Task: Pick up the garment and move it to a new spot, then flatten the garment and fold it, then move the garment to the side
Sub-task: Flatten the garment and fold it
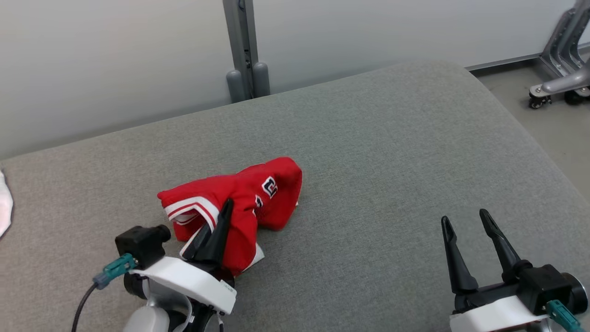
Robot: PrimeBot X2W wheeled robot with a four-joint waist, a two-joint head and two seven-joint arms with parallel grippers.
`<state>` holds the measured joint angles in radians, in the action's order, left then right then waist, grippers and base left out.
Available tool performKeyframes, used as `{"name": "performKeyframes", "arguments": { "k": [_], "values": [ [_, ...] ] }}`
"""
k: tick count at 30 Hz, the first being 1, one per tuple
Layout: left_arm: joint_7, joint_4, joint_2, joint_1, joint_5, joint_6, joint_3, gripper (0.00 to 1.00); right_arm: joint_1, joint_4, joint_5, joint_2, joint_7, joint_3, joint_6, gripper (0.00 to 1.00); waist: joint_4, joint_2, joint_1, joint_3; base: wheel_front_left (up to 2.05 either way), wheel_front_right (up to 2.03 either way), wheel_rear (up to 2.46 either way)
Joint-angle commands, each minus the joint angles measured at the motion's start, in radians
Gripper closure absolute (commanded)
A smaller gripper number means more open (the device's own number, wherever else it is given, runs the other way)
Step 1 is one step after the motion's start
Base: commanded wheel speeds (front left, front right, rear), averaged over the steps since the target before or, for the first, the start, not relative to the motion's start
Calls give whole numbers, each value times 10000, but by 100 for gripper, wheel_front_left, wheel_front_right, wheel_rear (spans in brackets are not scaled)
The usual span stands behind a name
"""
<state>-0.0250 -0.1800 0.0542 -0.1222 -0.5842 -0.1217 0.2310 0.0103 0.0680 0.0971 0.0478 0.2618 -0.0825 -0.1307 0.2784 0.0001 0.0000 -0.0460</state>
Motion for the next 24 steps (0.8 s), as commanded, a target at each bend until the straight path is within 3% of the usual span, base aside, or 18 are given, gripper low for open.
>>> {"name": "performKeyframes", "arguments": {
  "k": [1, 9, 15, 20, 24],
  "values": [
    [77, 499, 109, 115, -94, -34, -45, 100, 61, -46, -8, 49, 49, 13, -1, 0, -223, -1, 0, 77, 0, 0, 0],
    [1090, 4382, 492, 312, -693, 556, -622, 100, -64, 10, 81, 49, 49, -148, -1, 0, -817, -1, 0, 257, 0, 0, 0],
    [2531, 6182, 1011, 194, -843, 972, -583, 100, -114, 73, 160, 49, 50, -279, -1, 0, -972, -1, 0, 268, 0, 0, 0],
    [4131, 6465, 1506, 11, -1355, 1084, -252, 100, -213, 82, 263, 46, 50, -414, -1, 0, -845, -1, 0, 127, 0, 0, 0],
    [4748, 5213, 1163, -543, -2142, 1072, -20, 100, -339, 94, 438, 51, 50, -449, -1, 0, -553, -1, 0, -87, 0, 0, 0]
  ]
}}
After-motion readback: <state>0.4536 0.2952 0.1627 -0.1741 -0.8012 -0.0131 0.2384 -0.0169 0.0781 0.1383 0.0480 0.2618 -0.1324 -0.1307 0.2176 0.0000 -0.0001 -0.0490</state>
